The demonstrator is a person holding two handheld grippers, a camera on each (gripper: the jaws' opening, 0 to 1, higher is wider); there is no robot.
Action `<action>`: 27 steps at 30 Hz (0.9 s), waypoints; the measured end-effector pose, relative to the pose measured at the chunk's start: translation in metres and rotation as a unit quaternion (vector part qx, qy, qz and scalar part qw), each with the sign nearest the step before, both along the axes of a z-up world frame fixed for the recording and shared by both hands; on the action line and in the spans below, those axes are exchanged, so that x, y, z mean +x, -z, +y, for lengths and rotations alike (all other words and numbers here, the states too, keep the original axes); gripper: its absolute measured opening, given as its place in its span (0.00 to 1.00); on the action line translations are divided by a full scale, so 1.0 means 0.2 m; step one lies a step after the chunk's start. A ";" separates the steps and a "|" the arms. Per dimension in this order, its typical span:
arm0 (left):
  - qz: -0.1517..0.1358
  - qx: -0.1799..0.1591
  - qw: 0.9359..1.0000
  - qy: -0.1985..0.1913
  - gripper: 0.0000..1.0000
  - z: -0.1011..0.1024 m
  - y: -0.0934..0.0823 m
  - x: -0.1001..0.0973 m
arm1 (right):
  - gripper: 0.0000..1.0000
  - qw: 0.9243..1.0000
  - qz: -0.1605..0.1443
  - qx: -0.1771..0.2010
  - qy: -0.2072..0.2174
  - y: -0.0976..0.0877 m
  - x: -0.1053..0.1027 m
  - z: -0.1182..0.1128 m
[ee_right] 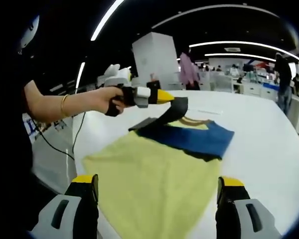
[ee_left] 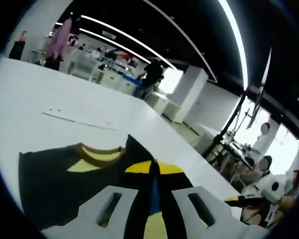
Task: Fold the garment on the visible template until the final outline fits inside the template.
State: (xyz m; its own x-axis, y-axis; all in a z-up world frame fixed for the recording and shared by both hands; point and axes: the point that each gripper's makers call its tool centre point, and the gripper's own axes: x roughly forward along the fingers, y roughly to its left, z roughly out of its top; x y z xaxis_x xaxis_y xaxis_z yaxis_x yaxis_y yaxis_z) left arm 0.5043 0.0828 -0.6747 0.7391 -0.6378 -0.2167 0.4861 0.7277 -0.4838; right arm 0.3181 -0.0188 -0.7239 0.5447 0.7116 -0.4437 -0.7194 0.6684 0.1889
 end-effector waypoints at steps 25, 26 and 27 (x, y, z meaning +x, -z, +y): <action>-0.007 0.016 0.998 0.067 0.00 -0.33 0.03 0.04 | 0.99 1.000 -0.003 -0.006 0.015 0.01 0.00 -0.04; -0.006 0.015 0.998 0.069 0.00 -0.34 0.04 0.05 | 0.99 1.000 -0.003 -0.006 0.015 0.01 0.00 -0.04; -0.006 0.014 0.997 0.069 0.00 -0.34 0.04 0.05 | 0.99 1.000 -0.003 -0.006 0.015 0.01 0.00 -0.04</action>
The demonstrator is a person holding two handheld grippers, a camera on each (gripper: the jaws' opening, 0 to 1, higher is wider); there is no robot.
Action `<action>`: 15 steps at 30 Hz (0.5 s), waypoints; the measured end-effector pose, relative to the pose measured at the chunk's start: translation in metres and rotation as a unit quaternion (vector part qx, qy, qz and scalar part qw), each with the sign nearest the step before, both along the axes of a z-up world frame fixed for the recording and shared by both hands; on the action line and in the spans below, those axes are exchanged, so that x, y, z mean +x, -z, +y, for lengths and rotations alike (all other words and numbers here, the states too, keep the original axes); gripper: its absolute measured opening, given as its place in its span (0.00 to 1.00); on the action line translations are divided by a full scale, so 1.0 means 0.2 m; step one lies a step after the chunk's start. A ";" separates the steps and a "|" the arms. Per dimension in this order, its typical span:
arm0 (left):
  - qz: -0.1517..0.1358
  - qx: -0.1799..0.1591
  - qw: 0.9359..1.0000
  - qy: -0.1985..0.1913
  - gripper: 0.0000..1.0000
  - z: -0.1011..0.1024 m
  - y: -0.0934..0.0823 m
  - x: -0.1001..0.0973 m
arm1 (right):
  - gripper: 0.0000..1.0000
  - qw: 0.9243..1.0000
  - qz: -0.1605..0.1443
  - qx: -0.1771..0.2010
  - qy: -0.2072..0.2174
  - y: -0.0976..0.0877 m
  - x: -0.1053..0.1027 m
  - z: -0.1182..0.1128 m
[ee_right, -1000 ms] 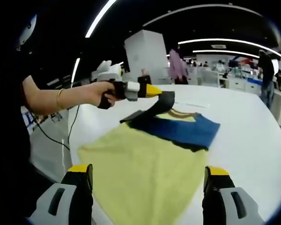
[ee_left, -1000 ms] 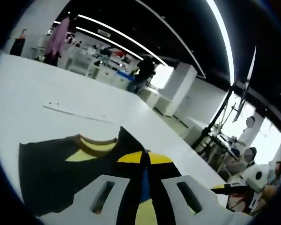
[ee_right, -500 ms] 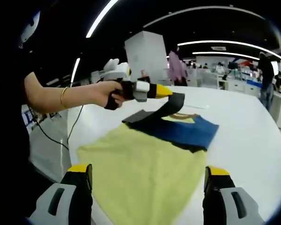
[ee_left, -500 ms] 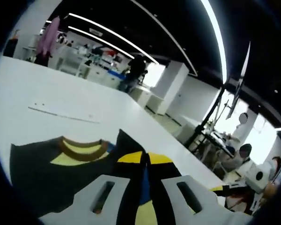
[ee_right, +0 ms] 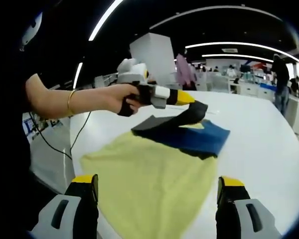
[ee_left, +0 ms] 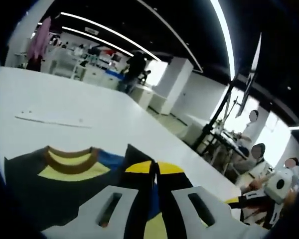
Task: Fold the garment on the visible template until the final outline fits inside the template.
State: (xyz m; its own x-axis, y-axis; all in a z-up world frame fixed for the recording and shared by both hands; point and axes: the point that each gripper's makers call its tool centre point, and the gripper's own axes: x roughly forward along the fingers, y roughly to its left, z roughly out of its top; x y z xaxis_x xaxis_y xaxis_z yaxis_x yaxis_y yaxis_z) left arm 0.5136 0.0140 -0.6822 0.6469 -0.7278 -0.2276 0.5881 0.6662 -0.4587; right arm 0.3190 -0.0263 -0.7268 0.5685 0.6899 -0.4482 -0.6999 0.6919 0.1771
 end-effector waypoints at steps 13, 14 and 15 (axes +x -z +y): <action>0.021 0.024 0.999 0.029 0.00 -0.15 0.14 -0.04 | 0.99 1.000 0.003 0.003 0.003 0.01 0.00 -0.01; 0.023 0.030 0.999 0.033 0.00 -0.16 0.16 -0.05 | 0.99 1.000 0.004 0.003 0.003 0.01 0.00 -0.01; 0.023 0.033 0.999 0.034 0.00 -0.17 0.17 -0.05 | 0.99 1.000 0.005 0.003 0.004 0.01 0.00 -0.01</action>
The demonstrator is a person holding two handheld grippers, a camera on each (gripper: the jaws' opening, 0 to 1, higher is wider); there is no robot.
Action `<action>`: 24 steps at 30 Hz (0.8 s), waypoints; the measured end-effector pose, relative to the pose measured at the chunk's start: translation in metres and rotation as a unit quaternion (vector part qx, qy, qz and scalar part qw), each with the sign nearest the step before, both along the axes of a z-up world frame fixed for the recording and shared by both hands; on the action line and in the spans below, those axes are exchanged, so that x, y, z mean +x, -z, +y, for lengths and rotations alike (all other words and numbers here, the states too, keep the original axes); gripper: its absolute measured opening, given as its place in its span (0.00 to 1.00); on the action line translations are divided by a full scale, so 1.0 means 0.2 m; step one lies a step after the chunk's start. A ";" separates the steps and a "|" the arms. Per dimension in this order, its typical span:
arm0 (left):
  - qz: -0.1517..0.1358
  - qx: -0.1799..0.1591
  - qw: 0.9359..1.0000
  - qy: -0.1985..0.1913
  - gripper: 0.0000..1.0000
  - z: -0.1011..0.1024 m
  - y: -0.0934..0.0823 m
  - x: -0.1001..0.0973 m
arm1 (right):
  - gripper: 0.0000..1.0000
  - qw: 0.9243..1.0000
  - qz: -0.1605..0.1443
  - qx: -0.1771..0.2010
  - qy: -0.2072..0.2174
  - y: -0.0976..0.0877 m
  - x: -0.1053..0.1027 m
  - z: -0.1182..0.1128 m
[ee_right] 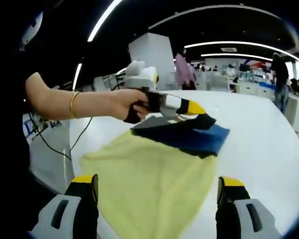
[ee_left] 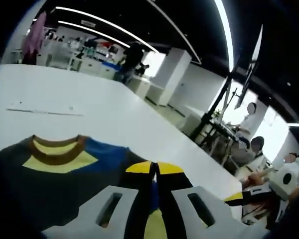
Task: Fold the garment on the visible template until the final outline fits inside the template.
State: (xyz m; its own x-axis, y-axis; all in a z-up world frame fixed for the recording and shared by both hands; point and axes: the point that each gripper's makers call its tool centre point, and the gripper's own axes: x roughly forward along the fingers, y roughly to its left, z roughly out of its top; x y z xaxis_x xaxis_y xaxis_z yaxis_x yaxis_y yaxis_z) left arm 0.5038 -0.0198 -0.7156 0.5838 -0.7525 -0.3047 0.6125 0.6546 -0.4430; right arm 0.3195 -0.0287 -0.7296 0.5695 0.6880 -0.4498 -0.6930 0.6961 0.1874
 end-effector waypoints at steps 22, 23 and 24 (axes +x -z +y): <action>-0.013 0.091 0.993 0.080 0.11 -0.12 0.22 -0.18 | 0.99 1.000 0.004 0.003 -0.005 0.01 0.01 -0.01; -0.018 0.091 0.992 0.082 0.16 -0.12 0.21 -0.18 | 0.99 1.000 0.004 0.001 -0.006 0.01 0.01 -0.01; -0.023 0.091 0.992 0.084 0.18 -0.11 0.20 -0.18 | 0.99 1.000 0.005 0.000 -0.008 0.00 0.01 -0.01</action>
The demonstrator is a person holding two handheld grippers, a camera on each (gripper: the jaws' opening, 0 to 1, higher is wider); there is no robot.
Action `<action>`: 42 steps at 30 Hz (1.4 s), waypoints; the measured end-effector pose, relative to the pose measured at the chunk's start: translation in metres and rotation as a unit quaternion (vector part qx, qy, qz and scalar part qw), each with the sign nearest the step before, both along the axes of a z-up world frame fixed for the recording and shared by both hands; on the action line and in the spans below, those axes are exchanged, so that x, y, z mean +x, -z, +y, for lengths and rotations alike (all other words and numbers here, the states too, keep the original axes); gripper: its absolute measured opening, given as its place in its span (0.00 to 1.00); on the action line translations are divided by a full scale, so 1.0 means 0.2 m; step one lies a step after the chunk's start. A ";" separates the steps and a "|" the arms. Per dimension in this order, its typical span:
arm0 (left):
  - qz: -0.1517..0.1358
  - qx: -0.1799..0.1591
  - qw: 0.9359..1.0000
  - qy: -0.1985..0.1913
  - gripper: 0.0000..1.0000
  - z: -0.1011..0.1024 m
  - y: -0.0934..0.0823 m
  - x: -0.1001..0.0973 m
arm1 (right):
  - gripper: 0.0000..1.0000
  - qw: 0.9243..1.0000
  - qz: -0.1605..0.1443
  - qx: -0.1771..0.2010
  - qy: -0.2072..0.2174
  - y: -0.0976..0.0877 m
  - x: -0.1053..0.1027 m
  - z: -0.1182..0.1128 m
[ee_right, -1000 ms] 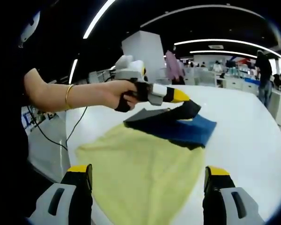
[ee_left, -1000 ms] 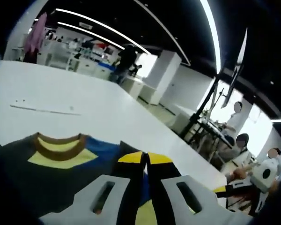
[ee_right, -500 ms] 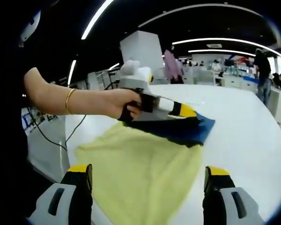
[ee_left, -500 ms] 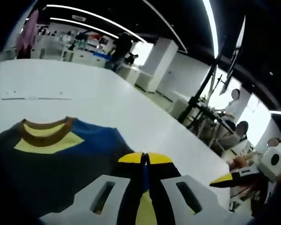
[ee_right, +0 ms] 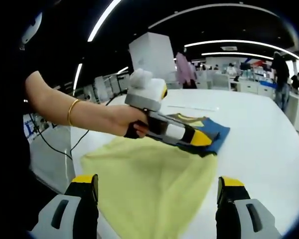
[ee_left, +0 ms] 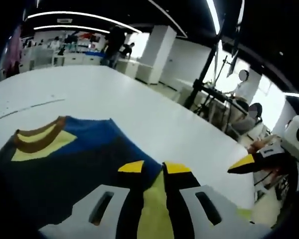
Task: Fold the garment on the visible template until the final outline fits inside the template.
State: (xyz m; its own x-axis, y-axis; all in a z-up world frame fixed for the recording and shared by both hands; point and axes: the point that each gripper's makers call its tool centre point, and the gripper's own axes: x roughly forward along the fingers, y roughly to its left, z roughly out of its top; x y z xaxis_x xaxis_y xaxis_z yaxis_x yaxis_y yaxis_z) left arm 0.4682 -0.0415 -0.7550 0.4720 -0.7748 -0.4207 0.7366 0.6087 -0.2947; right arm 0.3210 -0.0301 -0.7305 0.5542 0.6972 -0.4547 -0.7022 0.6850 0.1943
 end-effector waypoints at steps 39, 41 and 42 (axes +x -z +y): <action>-0.039 0.056 0.998 0.013 0.99 0.77 -0.04 -0.36 | 0.99 0.985 0.060 -0.069 -0.145 -0.02 -0.16 0.13; -0.038 0.054 0.998 0.013 0.99 0.80 -0.04 -0.39 | 0.99 0.984 0.064 -0.073 -0.147 -0.01 -0.17 0.13; -0.037 0.055 0.998 0.014 0.99 0.82 -0.04 -0.42 | 0.99 0.984 0.065 -0.075 -0.148 0.00 -0.18 0.13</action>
State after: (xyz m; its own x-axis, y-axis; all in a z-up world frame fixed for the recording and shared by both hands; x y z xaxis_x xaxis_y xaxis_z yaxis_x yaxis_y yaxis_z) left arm 0.3848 0.1215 -0.7461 0.4826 -0.7396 -0.4691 0.7714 0.6126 -0.1723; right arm 0.2857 -0.0048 -0.7295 0.2665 0.7395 -0.6182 -0.8511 0.4815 0.2091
